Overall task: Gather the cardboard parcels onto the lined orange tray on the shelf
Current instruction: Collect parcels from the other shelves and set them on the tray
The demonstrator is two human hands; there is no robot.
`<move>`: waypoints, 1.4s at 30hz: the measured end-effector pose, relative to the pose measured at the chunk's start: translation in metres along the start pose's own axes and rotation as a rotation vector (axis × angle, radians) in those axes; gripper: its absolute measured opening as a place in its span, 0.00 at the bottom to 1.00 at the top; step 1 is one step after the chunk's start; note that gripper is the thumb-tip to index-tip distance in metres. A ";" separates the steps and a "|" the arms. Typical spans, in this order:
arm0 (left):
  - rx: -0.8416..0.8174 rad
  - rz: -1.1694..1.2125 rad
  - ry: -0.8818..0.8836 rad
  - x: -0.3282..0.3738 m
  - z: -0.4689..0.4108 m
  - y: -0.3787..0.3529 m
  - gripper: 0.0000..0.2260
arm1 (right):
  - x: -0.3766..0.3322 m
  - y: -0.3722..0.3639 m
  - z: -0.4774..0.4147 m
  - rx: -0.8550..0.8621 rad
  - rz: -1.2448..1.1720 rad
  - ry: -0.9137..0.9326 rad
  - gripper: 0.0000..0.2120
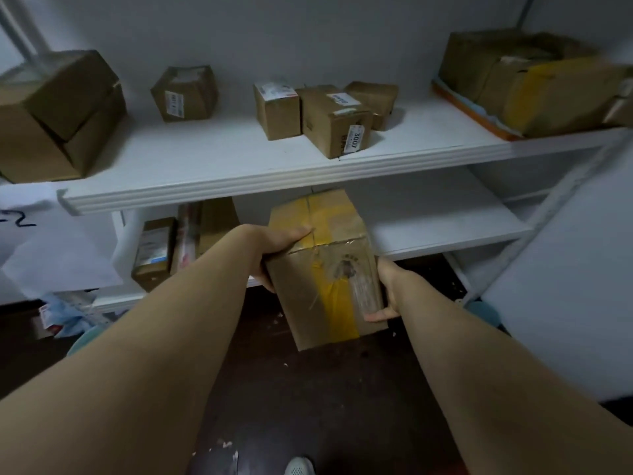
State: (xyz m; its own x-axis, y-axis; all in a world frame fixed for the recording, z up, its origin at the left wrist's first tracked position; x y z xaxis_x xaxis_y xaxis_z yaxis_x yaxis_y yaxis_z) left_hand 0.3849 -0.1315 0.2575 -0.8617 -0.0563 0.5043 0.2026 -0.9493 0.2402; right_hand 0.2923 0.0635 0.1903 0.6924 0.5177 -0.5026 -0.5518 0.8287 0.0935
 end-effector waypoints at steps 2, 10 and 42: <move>0.011 -0.047 -0.045 0.017 -0.016 -0.004 0.40 | -0.002 0.005 -0.012 0.017 -0.073 0.021 0.24; -0.022 -0.075 -0.174 0.068 -0.088 -0.044 0.36 | -0.010 0.041 -0.062 0.084 -0.324 0.026 0.29; -0.060 0.186 -0.345 0.218 -0.233 -0.277 0.20 | -0.089 0.223 -0.210 0.158 -0.649 0.294 0.34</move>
State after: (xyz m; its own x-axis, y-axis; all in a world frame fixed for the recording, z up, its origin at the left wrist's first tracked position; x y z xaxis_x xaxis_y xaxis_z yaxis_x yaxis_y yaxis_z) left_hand 0.0324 0.0474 0.1072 -0.6037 -0.1316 0.7863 0.3040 -0.9498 0.0745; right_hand 0.0101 0.1574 0.0756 0.6918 -0.1483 -0.7067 0.0166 0.9817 -0.1898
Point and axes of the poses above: each hand's wrist, its own z-axis away from the middle knuckle, its own y-axis out of the back of the hand, x = y × z, the point moved 2 cm from there along -z, towards the middle knuckle, and after that the axes turned 2 degrees about -x, right-handed, at the moved point
